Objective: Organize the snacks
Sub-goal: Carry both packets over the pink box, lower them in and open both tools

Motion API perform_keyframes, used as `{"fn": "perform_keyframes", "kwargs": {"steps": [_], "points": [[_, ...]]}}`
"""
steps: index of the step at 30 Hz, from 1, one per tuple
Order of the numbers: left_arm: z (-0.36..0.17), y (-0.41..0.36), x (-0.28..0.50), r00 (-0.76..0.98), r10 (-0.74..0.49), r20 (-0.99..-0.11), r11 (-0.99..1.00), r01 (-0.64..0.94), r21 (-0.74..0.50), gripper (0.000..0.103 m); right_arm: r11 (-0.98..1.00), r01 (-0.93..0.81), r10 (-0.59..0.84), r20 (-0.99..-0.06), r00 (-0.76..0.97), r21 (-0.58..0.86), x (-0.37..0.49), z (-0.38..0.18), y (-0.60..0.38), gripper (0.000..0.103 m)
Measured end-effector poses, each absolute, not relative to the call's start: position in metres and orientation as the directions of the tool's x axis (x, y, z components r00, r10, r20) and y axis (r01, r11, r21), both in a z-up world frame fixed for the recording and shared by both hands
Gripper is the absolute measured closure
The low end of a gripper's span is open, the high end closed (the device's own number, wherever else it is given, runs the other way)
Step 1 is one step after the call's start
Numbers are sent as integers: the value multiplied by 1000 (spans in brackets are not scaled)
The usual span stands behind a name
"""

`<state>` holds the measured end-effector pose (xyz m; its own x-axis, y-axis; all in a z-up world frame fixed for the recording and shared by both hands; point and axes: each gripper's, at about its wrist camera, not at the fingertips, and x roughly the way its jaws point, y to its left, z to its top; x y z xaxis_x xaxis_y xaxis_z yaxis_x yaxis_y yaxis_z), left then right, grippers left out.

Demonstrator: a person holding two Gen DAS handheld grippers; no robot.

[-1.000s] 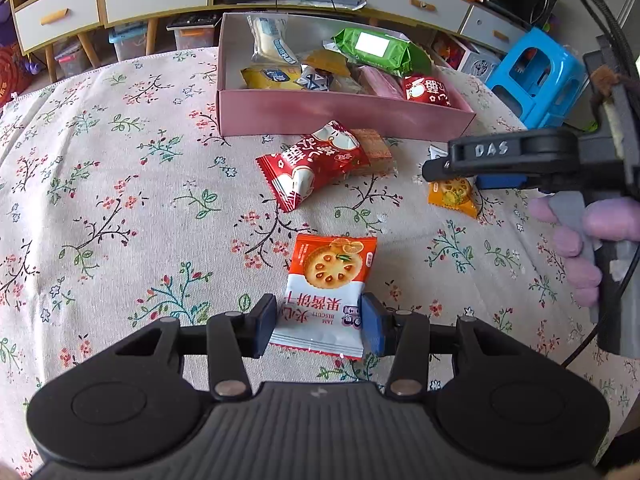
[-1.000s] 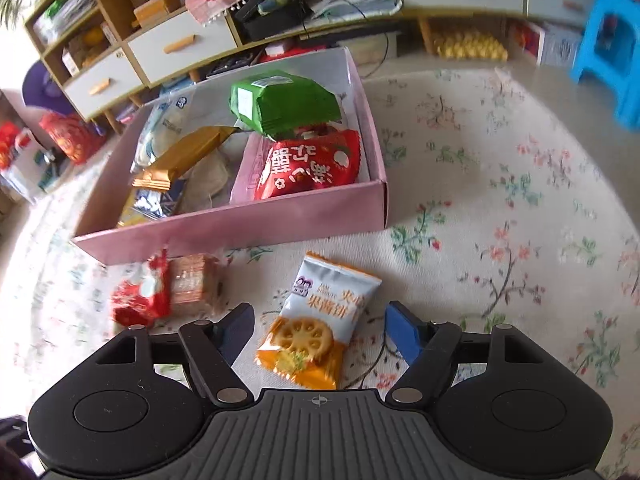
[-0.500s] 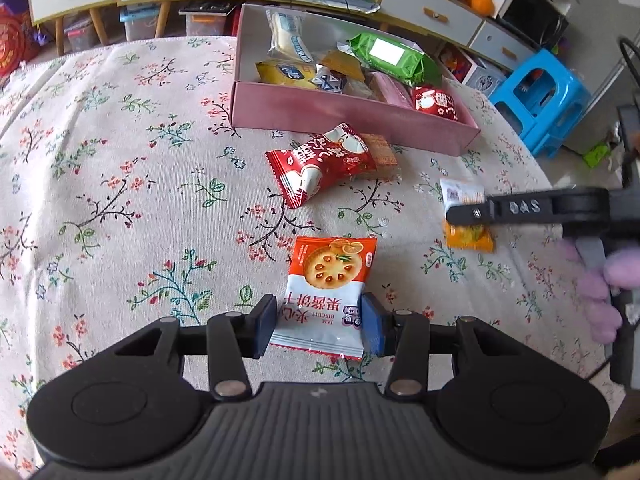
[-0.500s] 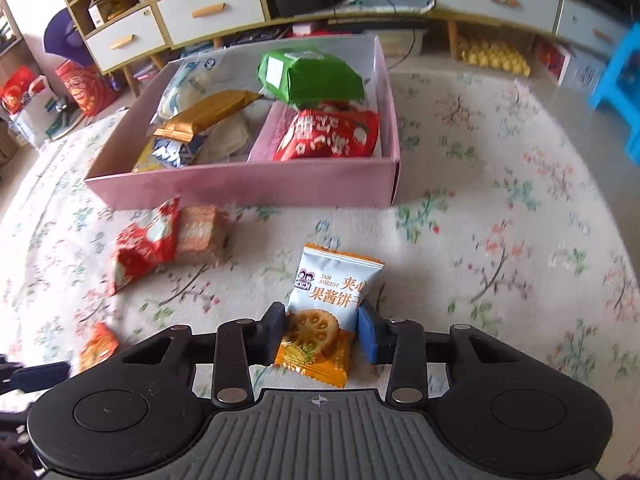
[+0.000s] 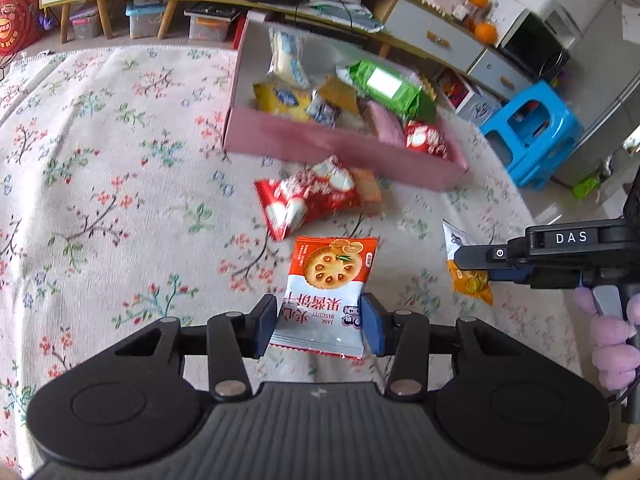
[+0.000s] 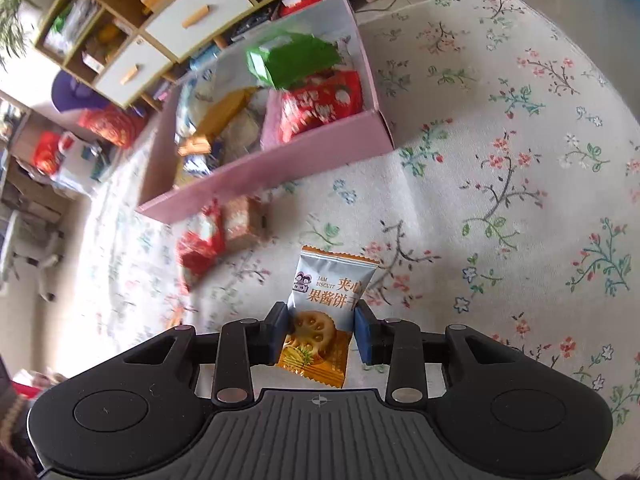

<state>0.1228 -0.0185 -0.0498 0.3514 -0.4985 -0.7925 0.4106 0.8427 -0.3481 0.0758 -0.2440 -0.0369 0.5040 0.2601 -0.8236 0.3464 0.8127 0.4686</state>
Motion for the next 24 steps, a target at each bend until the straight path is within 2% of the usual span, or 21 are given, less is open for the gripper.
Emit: {"fn": "perform_keyframes", "kwargs": {"steps": [6, 13, 19, 24], "points": [[-32, -29, 133, 383, -534, -754, 829, 412, -378, 61, 775, 348, 281, -781, 558, 528, 82, -20, -250, 69], [-15, -41, 168, 477, -511, -715, 853, 387, -351, 61, 760, 341, 264, -743, 616, 553, 110, -2, -261, 69], [-22, -48, 198, 539, -480, -692, 875, 348, -336, 61, 734, 317, 258, -678, 688, 601, 134, -1, -262, 69], [-31, -50, 209, 580, -448, -680, 893, 330, -306, 61, 747, 312, 238, -673, 700, 588, 154, -9, -257, 69]]}}
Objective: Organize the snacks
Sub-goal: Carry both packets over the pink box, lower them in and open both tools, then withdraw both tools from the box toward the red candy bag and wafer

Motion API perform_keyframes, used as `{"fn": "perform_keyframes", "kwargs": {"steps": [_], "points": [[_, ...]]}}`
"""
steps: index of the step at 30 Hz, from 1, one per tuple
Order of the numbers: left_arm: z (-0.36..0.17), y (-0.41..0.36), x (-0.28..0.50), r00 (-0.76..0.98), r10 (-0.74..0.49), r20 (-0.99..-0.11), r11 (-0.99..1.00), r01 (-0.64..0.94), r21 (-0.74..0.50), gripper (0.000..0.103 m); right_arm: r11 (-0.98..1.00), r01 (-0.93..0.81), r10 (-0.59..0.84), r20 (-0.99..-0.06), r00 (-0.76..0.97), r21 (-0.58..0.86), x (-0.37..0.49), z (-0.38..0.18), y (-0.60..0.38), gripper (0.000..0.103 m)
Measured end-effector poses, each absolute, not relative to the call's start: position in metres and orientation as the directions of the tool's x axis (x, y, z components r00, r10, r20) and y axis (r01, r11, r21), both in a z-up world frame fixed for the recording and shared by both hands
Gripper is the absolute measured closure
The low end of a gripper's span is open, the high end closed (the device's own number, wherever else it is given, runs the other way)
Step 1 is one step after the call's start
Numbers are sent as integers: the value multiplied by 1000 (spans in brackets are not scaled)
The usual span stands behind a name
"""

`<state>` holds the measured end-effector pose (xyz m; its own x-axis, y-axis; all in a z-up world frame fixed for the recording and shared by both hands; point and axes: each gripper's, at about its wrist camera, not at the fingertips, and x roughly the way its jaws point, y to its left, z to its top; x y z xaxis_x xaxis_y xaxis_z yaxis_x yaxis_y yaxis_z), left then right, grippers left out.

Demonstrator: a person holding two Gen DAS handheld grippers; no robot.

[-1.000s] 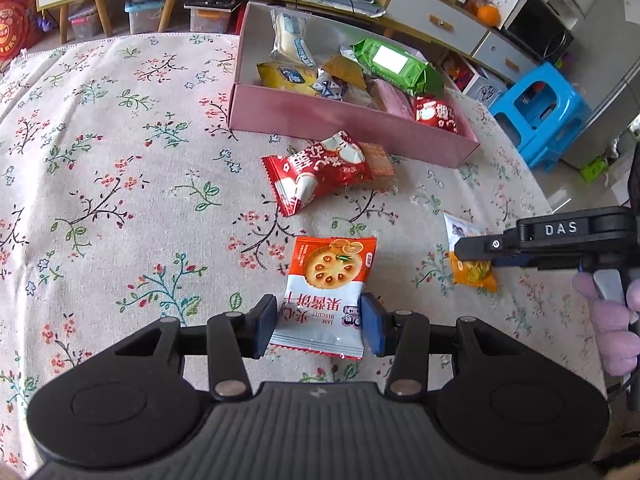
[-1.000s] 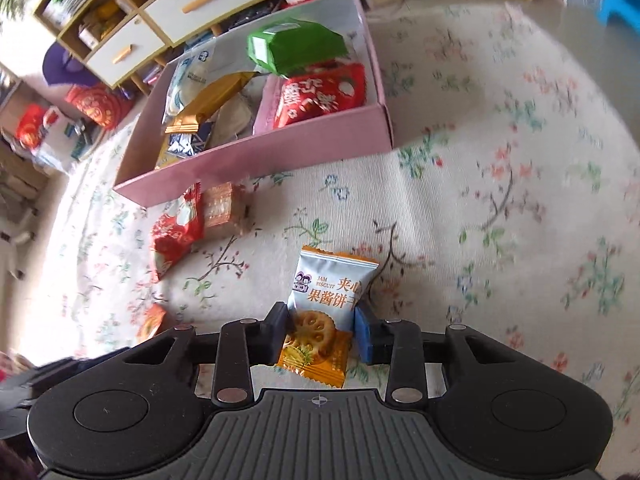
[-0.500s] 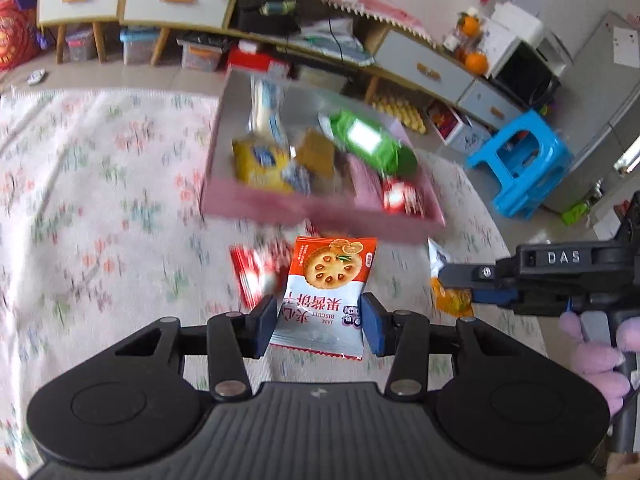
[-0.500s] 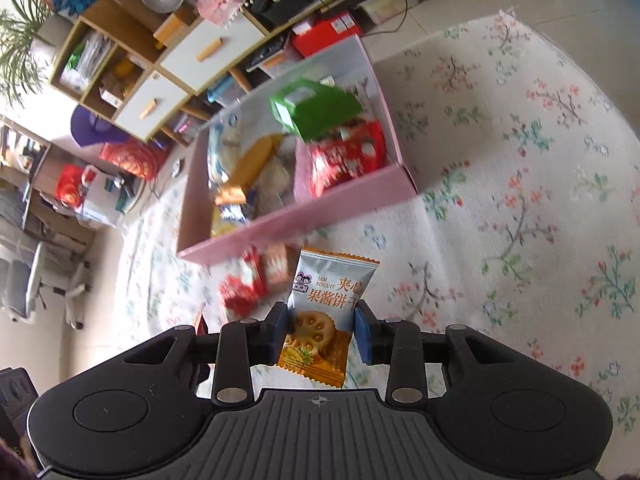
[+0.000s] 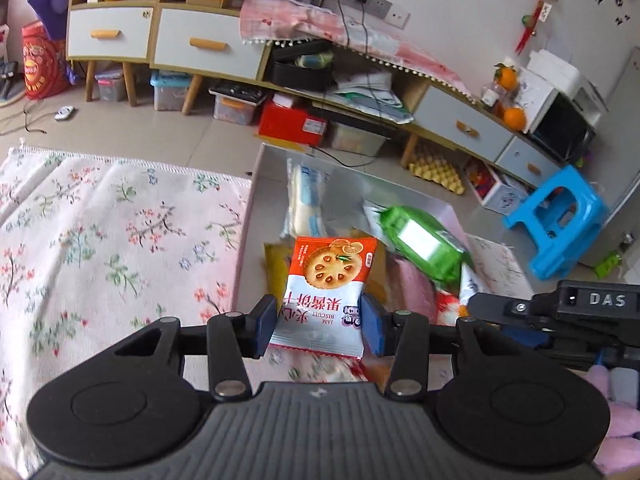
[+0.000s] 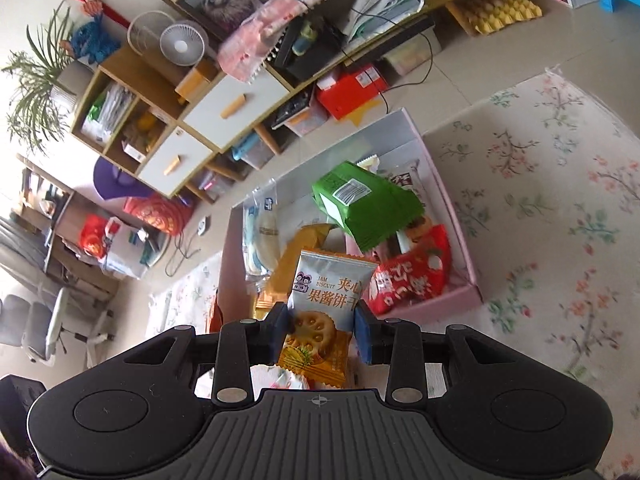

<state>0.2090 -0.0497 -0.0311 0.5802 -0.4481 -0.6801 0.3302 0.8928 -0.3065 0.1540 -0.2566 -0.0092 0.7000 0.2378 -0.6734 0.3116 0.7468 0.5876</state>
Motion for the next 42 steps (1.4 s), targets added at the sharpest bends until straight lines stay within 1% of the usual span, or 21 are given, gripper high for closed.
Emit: {"fn": "perform_keyframes", "kwargs": {"steps": [7, 9, 13, 15, 16, 18, 19, 20, 21, 23, 24, 26, 32, 34, 37, 38, 42], "points": [[-38, -56, 219, 625, -419, -658, 908, 302, -291, 61, 741, 304, 225, -649, 727, 598, 173, -20, -251, 69], [-39, -57, 219, 633, -413, -654, 910, 306, -278, 61, 741, 310, 224, -654, 722, 596, 177, -25, -249, 68], [-40, -59, 217, 637, -402, -657, 914, 320, -249, 60, 781, 309, 185, -674, 715, 543, 182, -28, -242, 68], [-40, -60, 217, 638, -400, -658, 914, 331, -235, 59, 782, 311, 180, -674, 717, 540, 182, -29, -242, 66], [-39, -61, 216, 642, -396, -656, 916, 332, -227, 57, 779, 316, 175, -673, 719, 541, 182, -30, -242, 66], [-37, -61, 216, 649, -393, -651, 916, 336, -219, 47, 775, 320, 175, -672, 719, 544, 180, -30, -243, 66], [-36, -61, 216, 651, -393, -649, 916, 337, -217, 45, 773, 323, 176, -674, 717, 545, 180, -30, -243, 65], [-36, -60, 215, 652, -392, -649, 917, 337, -215, 41, 773, 326, 174, -677, 715, 544, 180, -30, -243, 63], [-35, -60, 215, 654, -390, -648, 918, 336, -213, 38, 773, 328, 172, -677, 715, 543, 180, -29, -244, 56], [-35, -61, 215, 653, -387, -651, 919, 333, -213, 36, 771, 328, 171, -674, 718, 545, 178, -29, -244, 49], [-35, -60, 216, 649, -389, -654, 918, 334, -215, 34, 773, 325, 172, -674, 719, 544, 177, -27, -244, 48], [-34, -59, 215, 646, -389, -656, 918, 334, -214, 32, 785, 319, 167, -677, 717, 531, 175, -24, -242, 47], [-27, -54, 206, 653, -366, -663, 926, 326, -190, 27, 805, 309, 145, -672, 726, 507, 168, -12, -241, 35], [-23, -54, 202, 657, -358, -664, 927, 333, -171, 25, 813, 311, 133, -676, 725, 493, 163, -7, -241, 33], [-17, -52, 195, 669, -340, -661, 932, 333, -142, 18, 823, 319, 115, -687, 717, 470, 157, -1, -240, 31], [-15, -51, 194, 673, -333, -660, 934, 331, -135, 16, 825, 322, 109, -690, 716, 465, 155, 1, -240, 28], [-9, -47, 186, 674, -318, -667, 937, 329, -115, 11, 831, 329, 96, -699, 708, 448, 144, 9, -238, 25]]}}
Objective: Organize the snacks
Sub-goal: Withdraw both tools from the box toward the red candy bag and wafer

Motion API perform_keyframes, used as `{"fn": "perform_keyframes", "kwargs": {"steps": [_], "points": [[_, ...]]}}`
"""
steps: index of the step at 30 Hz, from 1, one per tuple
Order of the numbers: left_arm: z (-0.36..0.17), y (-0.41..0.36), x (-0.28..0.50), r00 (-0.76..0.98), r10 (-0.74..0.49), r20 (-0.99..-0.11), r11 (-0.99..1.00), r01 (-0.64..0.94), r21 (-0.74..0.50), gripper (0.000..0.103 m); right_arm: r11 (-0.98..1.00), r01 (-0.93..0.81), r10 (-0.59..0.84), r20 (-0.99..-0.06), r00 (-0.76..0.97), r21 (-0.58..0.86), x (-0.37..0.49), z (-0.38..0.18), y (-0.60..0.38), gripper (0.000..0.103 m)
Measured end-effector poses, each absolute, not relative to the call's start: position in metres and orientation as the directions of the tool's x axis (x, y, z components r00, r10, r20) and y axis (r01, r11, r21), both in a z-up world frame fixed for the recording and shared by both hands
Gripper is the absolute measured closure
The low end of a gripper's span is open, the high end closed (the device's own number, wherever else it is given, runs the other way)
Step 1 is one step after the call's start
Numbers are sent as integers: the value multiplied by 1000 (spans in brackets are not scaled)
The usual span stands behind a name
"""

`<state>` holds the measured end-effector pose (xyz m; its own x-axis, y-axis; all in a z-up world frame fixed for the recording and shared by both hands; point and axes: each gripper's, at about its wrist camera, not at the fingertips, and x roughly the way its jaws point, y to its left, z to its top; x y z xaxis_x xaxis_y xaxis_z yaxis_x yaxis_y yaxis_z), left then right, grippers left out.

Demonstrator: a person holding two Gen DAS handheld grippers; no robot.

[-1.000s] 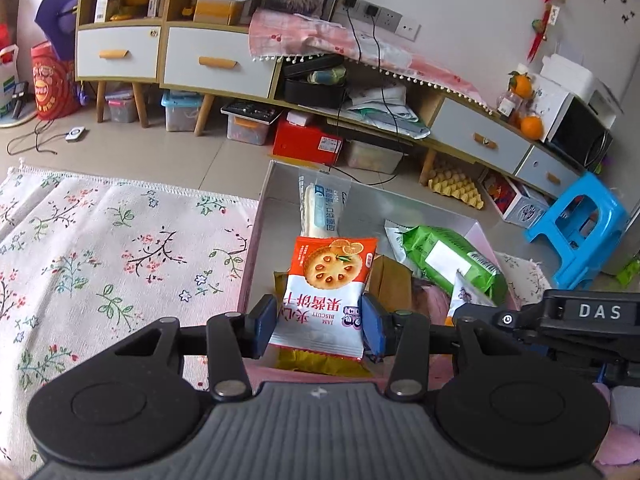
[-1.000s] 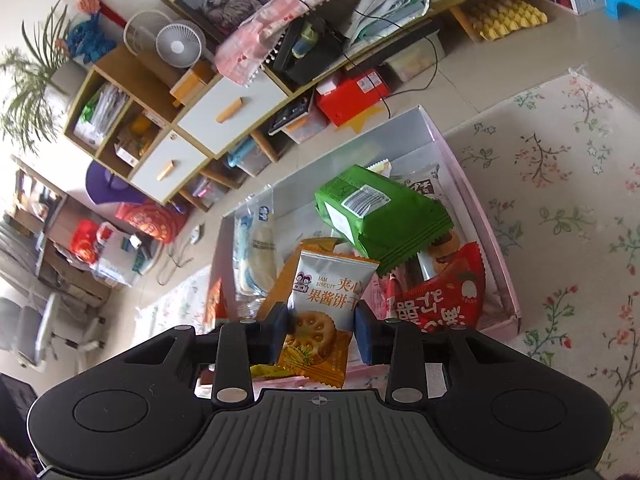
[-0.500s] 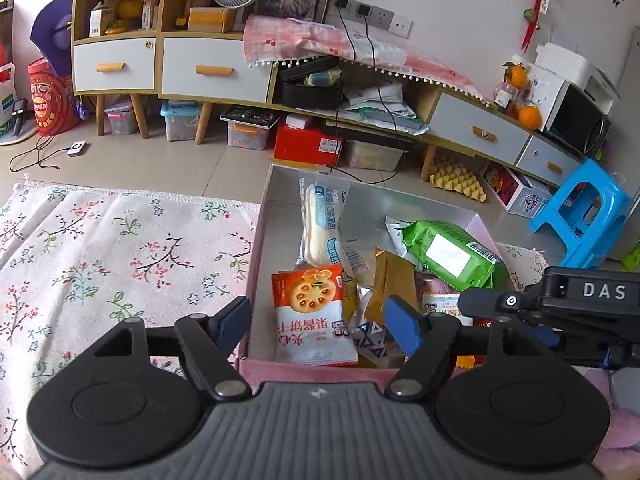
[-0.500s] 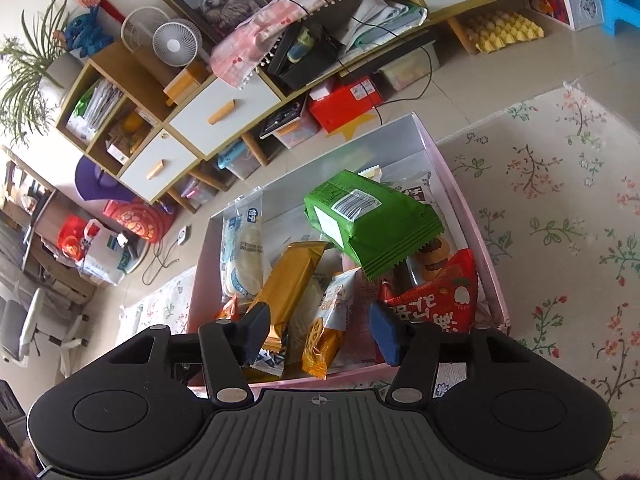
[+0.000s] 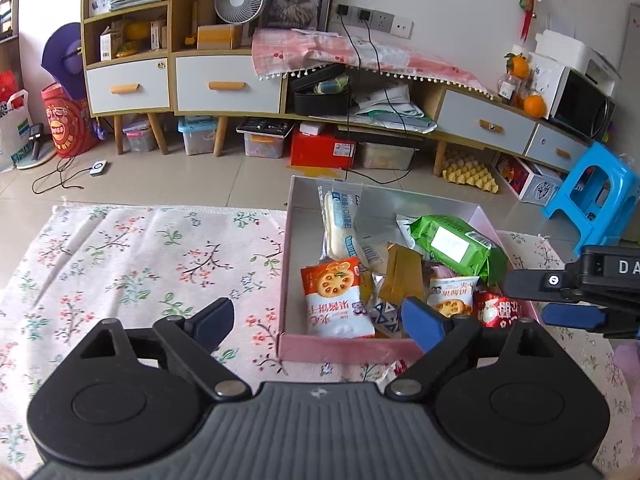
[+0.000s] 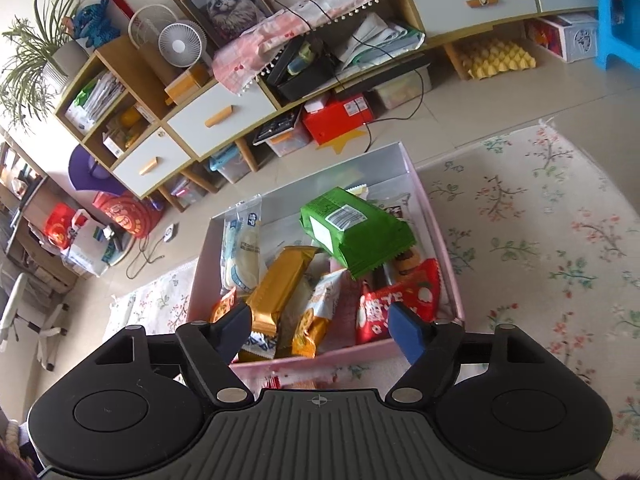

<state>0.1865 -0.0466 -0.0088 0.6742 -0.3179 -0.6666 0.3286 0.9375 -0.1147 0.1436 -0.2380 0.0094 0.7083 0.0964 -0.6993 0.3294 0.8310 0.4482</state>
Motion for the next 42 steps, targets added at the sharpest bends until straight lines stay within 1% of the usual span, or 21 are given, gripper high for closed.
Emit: {"fn": "perform_keyframes", "kwargs": {"steps": [6, 12, 22, 24, 25, 32, 35, 42], "points": [[3, -41, 174, 677, -283, -679, 944, 322, -72, 3, 838, 334, 84, -708, 702, 431, 125, 19, -234, 21], [5, -35, 159, 670, -261, -695, 945, 324, -43, 1, 850, 330, 82, -722, 687, 410, 109, 21, -227, 20], [-1, -21, 138, 643, -228, -731, 946, 323, -11, 0, 873, 315, 85, -751, 654, 373, 90, 13, -213, 20], [-6, -19, 134, 638, -223, -737, 947, 322, -7, 0, 878, 312, 85, -757, 647, 364, 87, 10, -209, 15], [-9, -17, 132, 635, -220, -741, 947, 321, -7, 0, 881, 310, 82, -759, 646, 358, 85, 7, -207, 14], [-28, -4, 121, 598, -234, -766, 948, 317, -41, 0, 894, 324, 59, -798, 600, 309, 80, -9, -199, 14], [-30, 0, 119, 599, -242, -763, 944, 326, -44, 0, 894, 335, 50, -810, 584, 297, 79, -12, -199, 14], [-44, 8, 119, 610, -227, -759, 931, 364, 14, 0, 912, 323, 39, -838, 545, 252, 80, -21, -195, 13]]}}
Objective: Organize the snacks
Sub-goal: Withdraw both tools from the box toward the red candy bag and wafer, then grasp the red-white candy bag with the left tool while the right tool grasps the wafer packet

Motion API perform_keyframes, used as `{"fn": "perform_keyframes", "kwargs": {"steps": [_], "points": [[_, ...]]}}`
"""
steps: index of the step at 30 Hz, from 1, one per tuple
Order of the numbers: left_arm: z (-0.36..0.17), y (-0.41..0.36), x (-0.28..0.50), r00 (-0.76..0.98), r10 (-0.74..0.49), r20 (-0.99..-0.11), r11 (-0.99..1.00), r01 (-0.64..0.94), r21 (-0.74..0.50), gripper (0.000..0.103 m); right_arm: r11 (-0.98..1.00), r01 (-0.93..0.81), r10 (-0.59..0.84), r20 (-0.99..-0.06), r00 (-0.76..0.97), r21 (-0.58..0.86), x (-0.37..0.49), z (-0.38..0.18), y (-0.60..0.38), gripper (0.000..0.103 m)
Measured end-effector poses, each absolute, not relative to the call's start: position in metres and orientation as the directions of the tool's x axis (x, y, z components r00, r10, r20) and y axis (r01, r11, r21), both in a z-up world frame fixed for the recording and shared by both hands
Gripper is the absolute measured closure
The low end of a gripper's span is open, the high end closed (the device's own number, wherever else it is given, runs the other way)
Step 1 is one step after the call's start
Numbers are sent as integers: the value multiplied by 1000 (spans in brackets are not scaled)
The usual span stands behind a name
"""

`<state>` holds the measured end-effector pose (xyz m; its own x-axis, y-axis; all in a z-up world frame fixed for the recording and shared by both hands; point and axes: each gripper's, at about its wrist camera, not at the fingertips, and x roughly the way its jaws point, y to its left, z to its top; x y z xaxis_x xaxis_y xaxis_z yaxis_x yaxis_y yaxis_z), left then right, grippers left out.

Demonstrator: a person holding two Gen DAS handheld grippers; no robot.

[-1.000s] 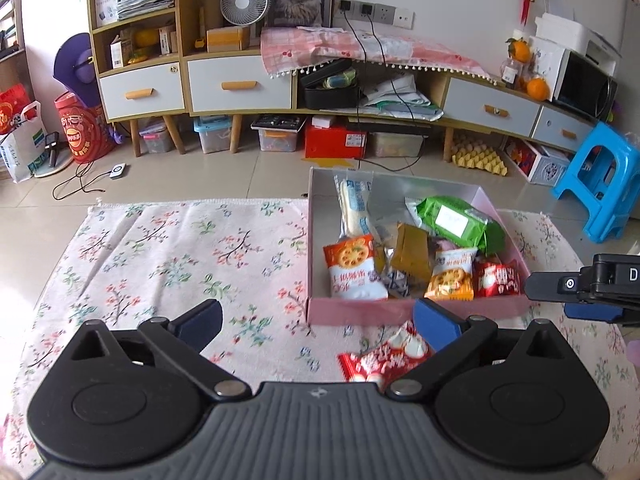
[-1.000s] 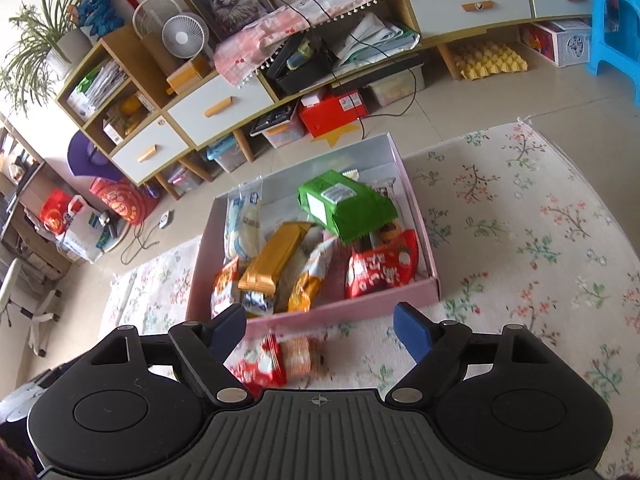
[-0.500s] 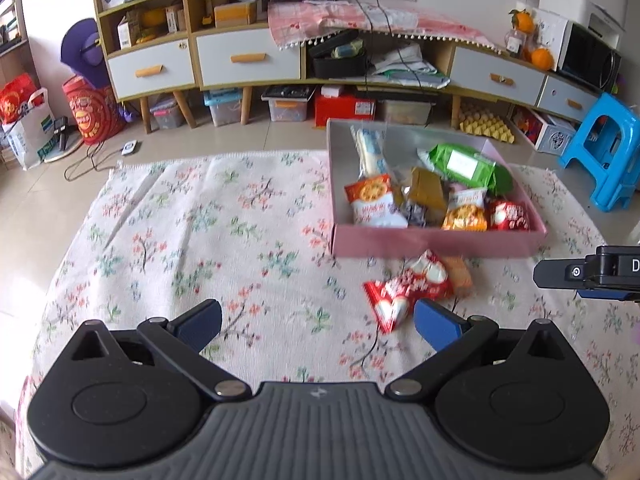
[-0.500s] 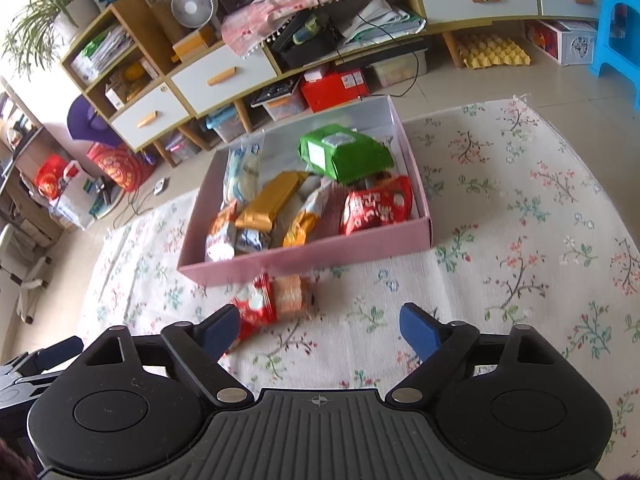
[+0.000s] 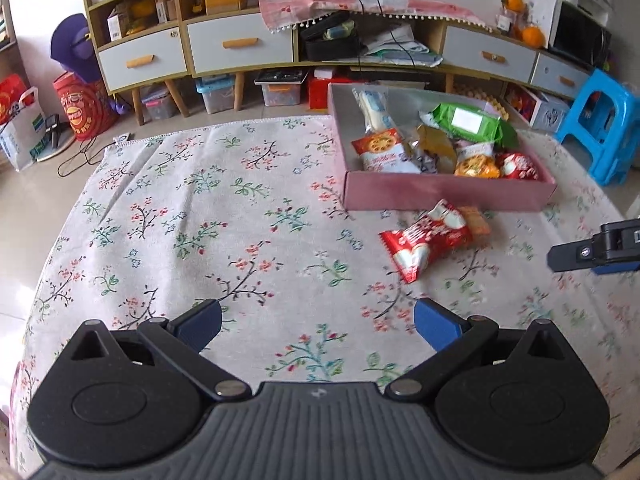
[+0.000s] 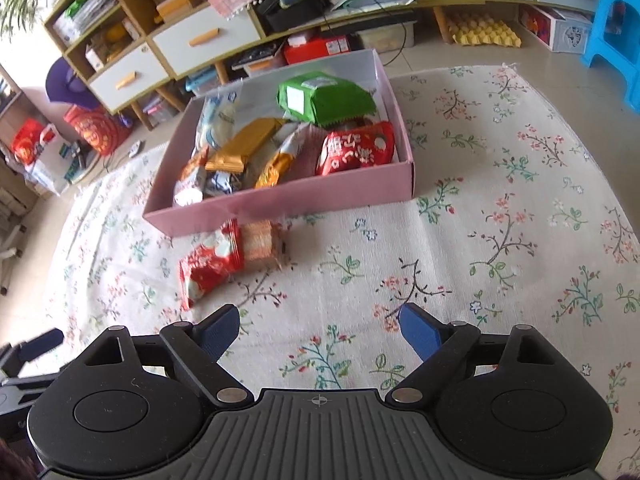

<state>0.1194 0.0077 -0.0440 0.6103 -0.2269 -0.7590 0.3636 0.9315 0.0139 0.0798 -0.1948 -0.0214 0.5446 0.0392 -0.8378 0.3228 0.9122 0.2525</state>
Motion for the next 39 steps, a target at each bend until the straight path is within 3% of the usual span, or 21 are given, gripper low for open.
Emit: {"fn": "perform_keyframes", "kwargs": {"steps": [6, 16, 21, 28, 39], "points": [[-56, 14, 126, 607, -260, -751, 917, 399, 5, 0, 927, 325, -13, -849, 528, 188, 83, -29, -197, 13], [-62, -18, 132, 613, -355, -706, 871, 490, -13, 2, 916, 347, -6, -859, 513, 201, 93, -40, -202, 13], [-68, -43, 144, 601, -397, -694, 839, 544, -9, 16, 910, 343, 24, -854, 520, 234, 98, -45, -203, 13], [-73, -63, 150, 587, -442, -678, 807, 591, -15, 23, 898, 343, 60, -850, 524, 275, 104, -56, -215, 13], [-78, -62, 149, 562, -409, -719, 793, 609, 25, 73, 958, 203, 49, -812, 582, 204, 111, -61, -204, 13]]}}
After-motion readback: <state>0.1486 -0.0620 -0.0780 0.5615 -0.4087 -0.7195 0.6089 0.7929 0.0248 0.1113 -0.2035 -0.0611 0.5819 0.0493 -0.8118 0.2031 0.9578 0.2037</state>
